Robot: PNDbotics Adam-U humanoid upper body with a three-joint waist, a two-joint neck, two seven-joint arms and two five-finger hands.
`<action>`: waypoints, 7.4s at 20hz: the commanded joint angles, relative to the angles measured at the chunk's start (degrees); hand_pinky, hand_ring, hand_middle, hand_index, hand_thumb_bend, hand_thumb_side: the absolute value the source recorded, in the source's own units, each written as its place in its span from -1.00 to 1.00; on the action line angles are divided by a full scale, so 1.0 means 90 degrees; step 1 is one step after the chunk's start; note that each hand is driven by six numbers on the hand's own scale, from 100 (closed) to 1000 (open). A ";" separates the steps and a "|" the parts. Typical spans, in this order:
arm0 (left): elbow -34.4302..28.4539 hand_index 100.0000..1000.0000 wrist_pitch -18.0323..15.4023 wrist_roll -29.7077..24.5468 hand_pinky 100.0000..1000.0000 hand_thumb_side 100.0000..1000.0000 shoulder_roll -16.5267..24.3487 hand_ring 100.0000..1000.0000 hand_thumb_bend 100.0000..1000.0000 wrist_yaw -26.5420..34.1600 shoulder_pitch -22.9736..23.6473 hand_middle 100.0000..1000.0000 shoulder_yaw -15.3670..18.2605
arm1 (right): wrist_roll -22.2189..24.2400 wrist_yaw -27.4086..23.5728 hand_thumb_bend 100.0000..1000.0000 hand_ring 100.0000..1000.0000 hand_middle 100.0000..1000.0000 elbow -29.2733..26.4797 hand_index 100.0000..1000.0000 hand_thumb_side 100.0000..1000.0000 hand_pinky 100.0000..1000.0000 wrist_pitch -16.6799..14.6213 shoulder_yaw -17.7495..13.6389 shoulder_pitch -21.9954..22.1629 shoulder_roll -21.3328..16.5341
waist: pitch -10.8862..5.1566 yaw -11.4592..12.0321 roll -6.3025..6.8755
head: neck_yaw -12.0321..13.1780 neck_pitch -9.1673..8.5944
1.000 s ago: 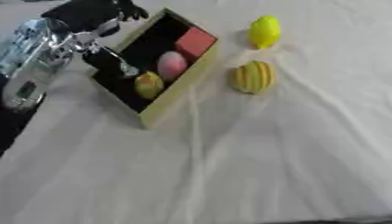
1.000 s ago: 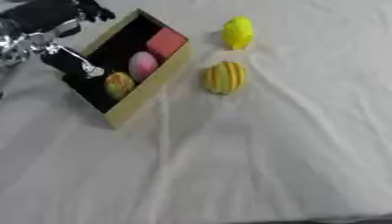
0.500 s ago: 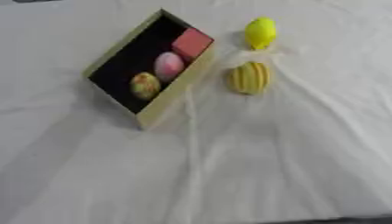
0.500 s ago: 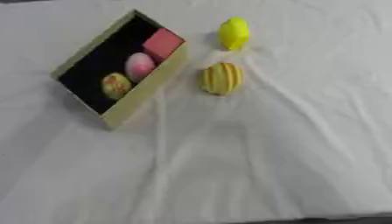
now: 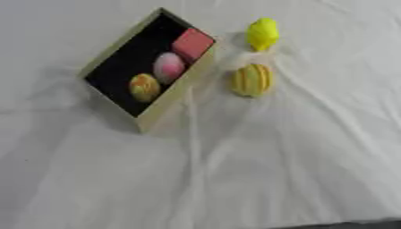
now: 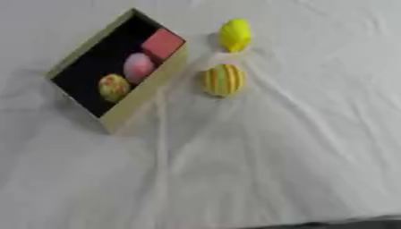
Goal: Pick up objects on the table and place them in the box.
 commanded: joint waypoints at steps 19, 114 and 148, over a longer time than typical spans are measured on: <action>-0.0101 0.66 -0.0037 -0.0266 0.28 -0.15 0.0030 0.19 -0.54 0.0325 0.0117 0.21 -0.0007 | 0.2564 0.2450 -1.00 0.78 0.63 0.0251 0.78 0.23 0.73 0.0950 0.1680 -0.1151 -0.1886 | -0.0146 0.0090 -0.0177 | -0.0181 -0.0085; -0.0101 0.63 0.0265 -0.0775 0.21 -0.08 -0.0272 0.14 -0.66 0.0603 -0.0184 0.16 -0.0385 | 0.4266 0.3985 -1.00 0.67 0.00 0.5893 0.40 -1.00 0.75 -0.0372 0.2841 -0.3785 0.1722 | -0.0082 0.0441 -0.0135 | -0.0688 0.0330; -0.0101 0.63 0.0206 -0.0673 0.21 -0.07 -0.0212 0.14 -0.68 0.0574 -0.0205 0.15 -0.0351 | 0.4543 0.2368 -1.00 0.63 -0.13 0.3536 0.32 -1.00 0.72 0.0954 0.2668 -0.4757 0.1738 | 0.0102 0.0811 -0.0300 | -0.0778 -0.0355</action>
